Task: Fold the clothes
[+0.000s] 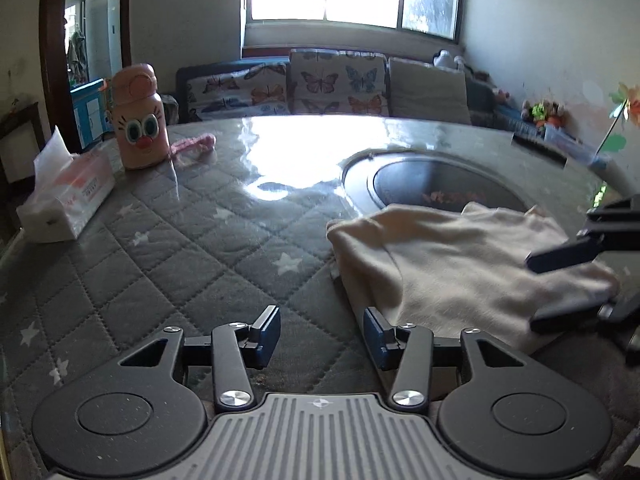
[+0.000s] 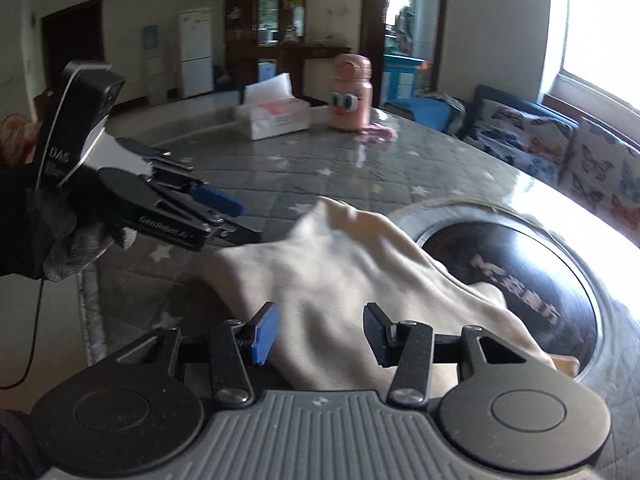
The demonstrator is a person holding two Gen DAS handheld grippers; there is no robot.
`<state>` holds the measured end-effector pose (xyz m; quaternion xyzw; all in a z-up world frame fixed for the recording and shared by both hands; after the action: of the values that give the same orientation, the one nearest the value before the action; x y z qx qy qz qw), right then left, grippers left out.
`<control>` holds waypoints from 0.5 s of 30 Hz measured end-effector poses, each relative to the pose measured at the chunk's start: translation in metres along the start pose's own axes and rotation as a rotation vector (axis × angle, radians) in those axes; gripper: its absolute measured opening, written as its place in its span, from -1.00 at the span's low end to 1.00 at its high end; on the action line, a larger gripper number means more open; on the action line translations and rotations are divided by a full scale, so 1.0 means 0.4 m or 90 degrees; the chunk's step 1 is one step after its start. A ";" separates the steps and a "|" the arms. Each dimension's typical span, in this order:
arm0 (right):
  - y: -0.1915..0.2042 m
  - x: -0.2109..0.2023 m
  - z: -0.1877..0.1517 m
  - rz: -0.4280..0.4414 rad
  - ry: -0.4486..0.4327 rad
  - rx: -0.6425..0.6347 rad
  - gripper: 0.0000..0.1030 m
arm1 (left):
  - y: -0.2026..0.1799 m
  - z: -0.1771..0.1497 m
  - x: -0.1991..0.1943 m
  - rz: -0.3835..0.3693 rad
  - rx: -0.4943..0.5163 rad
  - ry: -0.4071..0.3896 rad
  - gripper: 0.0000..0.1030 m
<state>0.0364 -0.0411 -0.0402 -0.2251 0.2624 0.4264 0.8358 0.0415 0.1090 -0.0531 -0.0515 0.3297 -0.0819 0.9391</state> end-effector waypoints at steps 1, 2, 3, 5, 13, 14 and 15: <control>0.012 0.001 0.004 0.005 -0.002 -0.010 -0.07 | 0.002 0.005 -0.006 0.001 -0.001 -0.007 -0.01; 0.022 0.004 0.007 0.008 -0.003 -0.019 -0.07 | 0.006 0.011 -0.010 0.004 -0.004 -0.012 -0.01; 0.044 0.010 0.013 0.017 -0.004 -0.037 -0.07 | 0.009 0.017 -0.015 0.007 -0.008 -0.016 0.00; 0.080 0.021 0.020 0.029 -0.005 -0.070 -0.07 | 0.022 0.029 -0.020 0.014 -0.022 -0.022 0.02; 0.213 0.063 0.038 0.049 -0.020 -0.196 -0.09 | 0.058 0.057 -0.017 -0.016 -0.121 -0.030 0.27; 0.223 0.069 0.037 0.047 -0.020 -0.205 -0.11 | 0.057 0.057 -0.013 -0.023 -0.131 -0.029 0.31; 0.231 0.076 0.036 0.046 -0.018 -0.211 -0.13 | 0.056 0.058 -0.009 -0.031 -0.141 -0.027 0.36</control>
<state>-0.0216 0.0350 -0.0624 -0.3439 0.1847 0.4967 0.7752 0.0558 0.1327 -0.0361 -0.1649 0.3152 -0.0665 0.9322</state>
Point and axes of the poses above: each gripper's, at about its wrist camera, not at the fingertips, and x roughly the way its jaws point, y to its left, z to its top, the point moved 7 cm from there along x, roughly the way its jaws point, and after that the axes turned 10 degrees about -z, right-handed, at the moved point
